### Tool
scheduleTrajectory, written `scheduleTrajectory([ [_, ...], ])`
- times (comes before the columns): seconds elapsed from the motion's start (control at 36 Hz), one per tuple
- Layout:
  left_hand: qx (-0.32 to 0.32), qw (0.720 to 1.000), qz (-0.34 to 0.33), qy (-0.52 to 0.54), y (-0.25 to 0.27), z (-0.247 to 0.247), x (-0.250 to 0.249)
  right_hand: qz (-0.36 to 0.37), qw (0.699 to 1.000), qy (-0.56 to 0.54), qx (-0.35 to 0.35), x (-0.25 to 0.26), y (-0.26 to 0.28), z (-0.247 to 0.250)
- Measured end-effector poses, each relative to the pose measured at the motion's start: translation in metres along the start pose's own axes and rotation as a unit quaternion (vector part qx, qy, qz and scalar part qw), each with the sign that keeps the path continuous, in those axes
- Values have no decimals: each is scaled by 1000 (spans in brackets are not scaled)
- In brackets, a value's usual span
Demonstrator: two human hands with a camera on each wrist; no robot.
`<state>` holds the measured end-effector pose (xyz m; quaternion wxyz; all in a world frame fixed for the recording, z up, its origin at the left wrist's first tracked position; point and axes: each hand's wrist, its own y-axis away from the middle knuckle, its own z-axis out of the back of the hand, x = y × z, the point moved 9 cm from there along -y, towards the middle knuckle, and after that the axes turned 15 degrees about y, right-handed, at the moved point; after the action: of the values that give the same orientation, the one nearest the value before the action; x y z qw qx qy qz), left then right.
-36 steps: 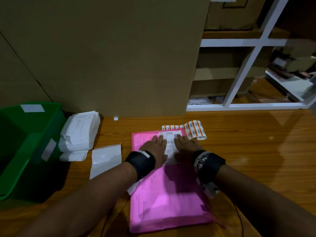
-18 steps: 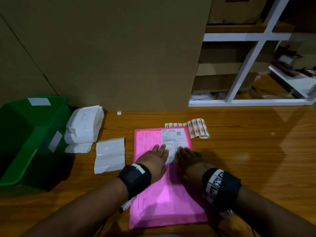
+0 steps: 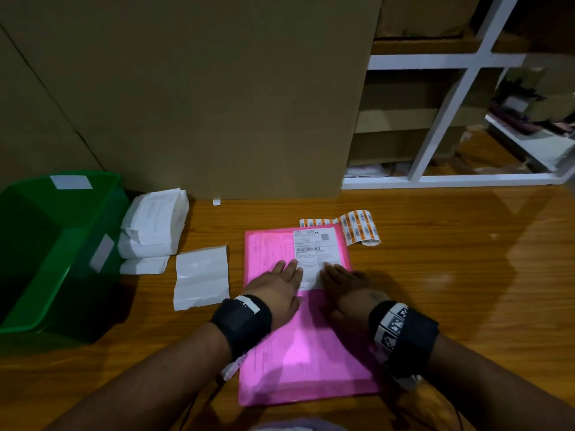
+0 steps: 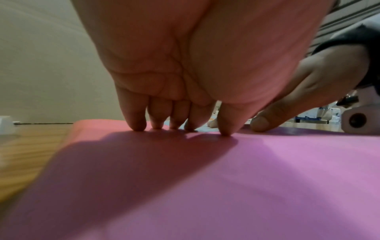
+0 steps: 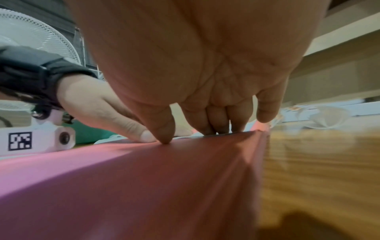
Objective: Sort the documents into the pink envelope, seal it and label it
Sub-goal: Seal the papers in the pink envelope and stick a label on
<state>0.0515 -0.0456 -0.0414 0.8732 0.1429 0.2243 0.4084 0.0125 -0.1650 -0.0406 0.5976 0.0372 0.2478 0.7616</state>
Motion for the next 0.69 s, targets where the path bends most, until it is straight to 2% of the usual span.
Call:
scheduleTrajectory([
  [0.11,16,1000,-16,-18,7,-3,-3,-10,1000,1,12,0,4,-3],
  [0.28,34,997,-57,-31,19,-15,-14,15,1000,-17,-6,15,12,-8],
  [0.69,-5,998,-60,-16,22,-20,-6,-18,999,-27,36,-8,27,-18],
])
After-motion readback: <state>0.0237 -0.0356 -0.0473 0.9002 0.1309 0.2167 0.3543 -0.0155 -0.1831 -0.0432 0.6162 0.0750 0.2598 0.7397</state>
